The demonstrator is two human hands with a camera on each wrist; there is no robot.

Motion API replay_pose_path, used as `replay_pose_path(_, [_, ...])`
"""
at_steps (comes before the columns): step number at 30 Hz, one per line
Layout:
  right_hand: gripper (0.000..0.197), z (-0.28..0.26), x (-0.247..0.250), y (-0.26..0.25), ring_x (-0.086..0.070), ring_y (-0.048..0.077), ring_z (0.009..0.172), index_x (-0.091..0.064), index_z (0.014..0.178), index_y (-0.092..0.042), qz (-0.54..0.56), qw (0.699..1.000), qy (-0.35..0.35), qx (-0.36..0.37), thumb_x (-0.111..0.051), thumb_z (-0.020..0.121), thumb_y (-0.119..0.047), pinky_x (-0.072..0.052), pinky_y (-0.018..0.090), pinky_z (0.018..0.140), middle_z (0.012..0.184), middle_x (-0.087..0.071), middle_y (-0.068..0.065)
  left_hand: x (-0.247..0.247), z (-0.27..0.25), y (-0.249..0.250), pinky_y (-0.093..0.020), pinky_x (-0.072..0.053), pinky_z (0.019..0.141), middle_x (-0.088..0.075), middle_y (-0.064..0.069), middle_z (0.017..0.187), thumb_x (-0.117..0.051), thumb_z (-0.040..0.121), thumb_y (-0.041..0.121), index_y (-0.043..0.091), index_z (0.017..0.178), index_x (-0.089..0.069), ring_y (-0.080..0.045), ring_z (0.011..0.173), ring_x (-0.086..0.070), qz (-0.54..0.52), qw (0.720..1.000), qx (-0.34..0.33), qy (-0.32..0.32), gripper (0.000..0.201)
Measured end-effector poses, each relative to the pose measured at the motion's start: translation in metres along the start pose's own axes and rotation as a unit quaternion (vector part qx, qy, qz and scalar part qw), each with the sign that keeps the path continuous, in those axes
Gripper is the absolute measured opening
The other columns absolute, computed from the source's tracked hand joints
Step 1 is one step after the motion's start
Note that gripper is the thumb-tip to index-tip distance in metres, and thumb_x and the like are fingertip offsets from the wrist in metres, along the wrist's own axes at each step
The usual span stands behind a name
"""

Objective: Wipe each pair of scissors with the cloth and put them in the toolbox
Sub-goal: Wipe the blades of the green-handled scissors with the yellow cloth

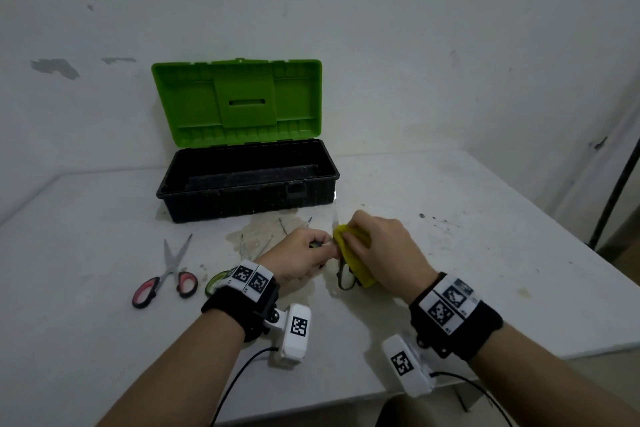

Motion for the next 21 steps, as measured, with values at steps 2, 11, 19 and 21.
replay_pose_path(2, [0.023, -0.001, -0.009, -0.003, -0.055, 0.023, 0.065, -0.052, 0.085, -0.016, -0.009, 1.000, -0.012, 0.007, -0.055, 0.095, -0.037, -0.046, 0.038, 0.058, 0.070, -0.059, 0.001, -0.003, 0.000, 0.002, -0.021, -0.026, 0.039, -0.047, -0.002, 0.056, -0.061, 0.098, 0.021, 0.010, 0.081, -0.060, -0.011, 0.044, -0.036, 0.005, 1.000, -0.001, -0.005, 0.019])
replay_pose_path(11, [0.017, 0.010, -0.005, 0.026, -0.058, 0.027, 0.069, -0.058, 0.089, -0.019, -0.014, 0.998, 0.003, -0.068, -0.054, 0.094, -0.035, -0.051, 0.040, 0.062, 0.074, -0.063, 0.005, 0.004, 0.000, 0.010, -0.024, -0.032, 0.050, -0.045, 0.001, 0.064, -0.066, 0.093, 0.035, 0.018, 0.065, -0.052, -0.011, 0.054, -0.041, 0.160, 0.986, -0.046, 0.026, 0.036])
replay_pose_path(19, [0.020, 0.019, 0.017, 0.071, -0.057, 0.028, 0.079, -0.065, 0.097, -0.017, -0.045, 0.985, 0.008, -0.166, -0.052, 0.095, -0.031, -0.047, 0.033, 0.064, 0.087, -0.063, 0.009, 0.008, -0.002, 0.003, -0.022, -0.035, 0.052, -0.051, 0.000, 0.069, -0.066, 0.094, 0.035, 0.006, 0.077, -0.062, -0.010, 0.057, -0.044, 0.160, 0.987, -0.023, 0.009, 0.034])
replay_pose_path(21, [0.019, 0.017, 0.026, 0.083, -0.055, 0.027, 0.084, -0.065, 0.097, -0.018, -0.024, 0.982, 0.024, -0.183, -0.053, 0.095, -0.032, -0.046, 0.034, 0.067, 0.086, -0.063, 0.008, 0.010, -0.004, 0.003, -0.019, -0.033, 0.045, -0.053, 0.001, 0.066, -0.066, 0.095, 0.032, 0.013, 0.075, -0.062, -0.007, 0.049, -0.040, 0.089, 0.996, -0.010, 0.011, 0.028])
Point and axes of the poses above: each hand's wrist, its own z-axis towards the middle knuckle, its own x-axis out of the back of the hand, y = z × x, the point moved 10 cm from there along z, towards the middle knuckle
